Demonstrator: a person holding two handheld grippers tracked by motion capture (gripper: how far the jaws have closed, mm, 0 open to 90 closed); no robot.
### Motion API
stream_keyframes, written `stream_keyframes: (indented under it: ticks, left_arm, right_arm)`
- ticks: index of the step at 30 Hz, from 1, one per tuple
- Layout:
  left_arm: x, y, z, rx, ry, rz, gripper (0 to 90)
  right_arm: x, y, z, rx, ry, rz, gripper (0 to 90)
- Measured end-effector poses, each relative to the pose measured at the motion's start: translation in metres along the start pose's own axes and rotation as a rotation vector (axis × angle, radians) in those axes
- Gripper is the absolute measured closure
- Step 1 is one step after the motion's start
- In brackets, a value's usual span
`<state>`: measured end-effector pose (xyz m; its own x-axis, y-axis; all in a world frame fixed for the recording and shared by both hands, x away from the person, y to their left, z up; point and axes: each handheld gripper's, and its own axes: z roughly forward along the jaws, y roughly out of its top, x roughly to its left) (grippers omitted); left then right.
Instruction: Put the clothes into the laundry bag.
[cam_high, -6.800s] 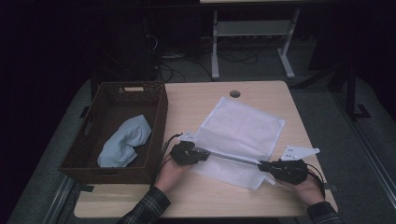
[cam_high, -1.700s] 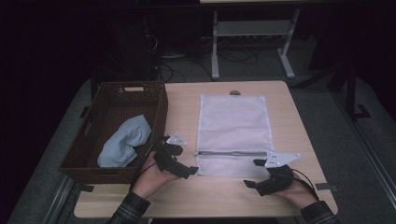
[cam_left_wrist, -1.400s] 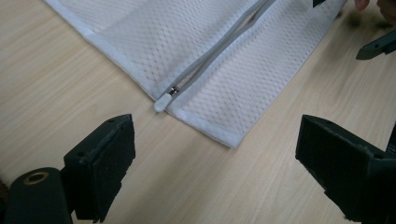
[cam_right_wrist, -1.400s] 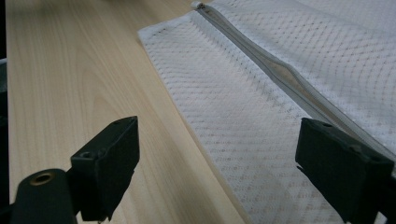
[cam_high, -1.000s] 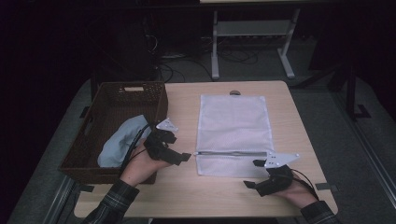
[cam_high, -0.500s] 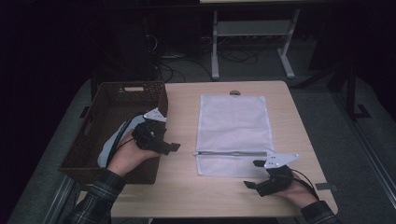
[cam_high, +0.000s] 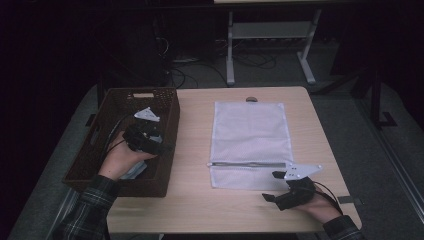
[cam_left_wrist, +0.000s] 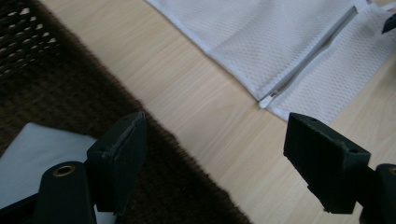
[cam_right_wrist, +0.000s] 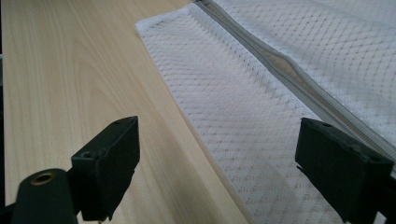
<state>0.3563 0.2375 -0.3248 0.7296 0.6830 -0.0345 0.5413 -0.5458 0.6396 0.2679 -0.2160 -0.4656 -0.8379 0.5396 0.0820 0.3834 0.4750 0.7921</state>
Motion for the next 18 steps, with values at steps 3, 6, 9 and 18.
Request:
stream_keyframes:
  ticks: [3, 6, 9, 18]
  left_arm:
    - [0.009, -0.003, -0.005, 0.008, 0.019, -0.012, 20.9]
    - [0.025, -0.01, -0.009, 0.023, 0.046, -0.037, 20.9]
    - [0.032, -0.013, -0.01, 0.03, 0.058, -0.049, 20.7]
    - [0.064, -0.029, -0.011, 0.07, 0.113, -0.101, 18.3]
  right_arm:
    - [0.0, 0.0, 0.0, 0.002, -0.001, 0.003, 13.3]
    - [0.0, 0.0, 0.0, 0.003, 0.0, 0.002, 13.3]
    - [0.0, 0.0, 0.0, 0.003, -0.001, 0.003, 13.3]
    - [-0.001, -0.001, 0.0, 0.001, -0.004, 0.003, 13.3]
